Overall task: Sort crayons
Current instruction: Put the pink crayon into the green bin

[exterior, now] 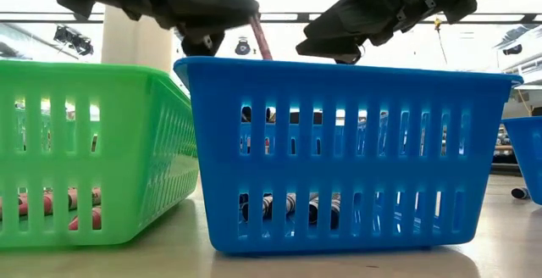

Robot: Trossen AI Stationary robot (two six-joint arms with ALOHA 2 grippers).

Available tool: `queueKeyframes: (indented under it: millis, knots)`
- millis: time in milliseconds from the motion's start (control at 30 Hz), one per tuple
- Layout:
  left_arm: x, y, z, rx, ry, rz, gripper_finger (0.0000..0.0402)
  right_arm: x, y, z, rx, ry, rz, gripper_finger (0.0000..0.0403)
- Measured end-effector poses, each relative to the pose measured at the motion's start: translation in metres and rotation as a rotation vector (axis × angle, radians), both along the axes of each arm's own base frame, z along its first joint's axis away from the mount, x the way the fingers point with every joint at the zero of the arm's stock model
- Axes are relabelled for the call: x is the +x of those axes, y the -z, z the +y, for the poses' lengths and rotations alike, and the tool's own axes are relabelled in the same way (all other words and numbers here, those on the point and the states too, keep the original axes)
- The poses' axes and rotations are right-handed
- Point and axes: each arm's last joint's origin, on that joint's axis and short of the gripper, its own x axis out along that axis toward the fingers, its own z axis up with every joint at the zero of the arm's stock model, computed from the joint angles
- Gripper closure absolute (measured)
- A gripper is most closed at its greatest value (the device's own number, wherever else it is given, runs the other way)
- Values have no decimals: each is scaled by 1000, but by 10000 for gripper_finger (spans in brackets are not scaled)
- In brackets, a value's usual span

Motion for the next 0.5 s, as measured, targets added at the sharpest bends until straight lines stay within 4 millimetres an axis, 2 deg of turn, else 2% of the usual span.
queueKeyframes:
  millis: [267, 500]
  knots:
    - [-9, 1, -4, -94, 70, 115, 370, -4, 8, -2, -14, 51, 95, 231]
    - [-19, -9, -4, -217, 132, 182, 370, -4, 8, -3, -19, 60, 99, 231]
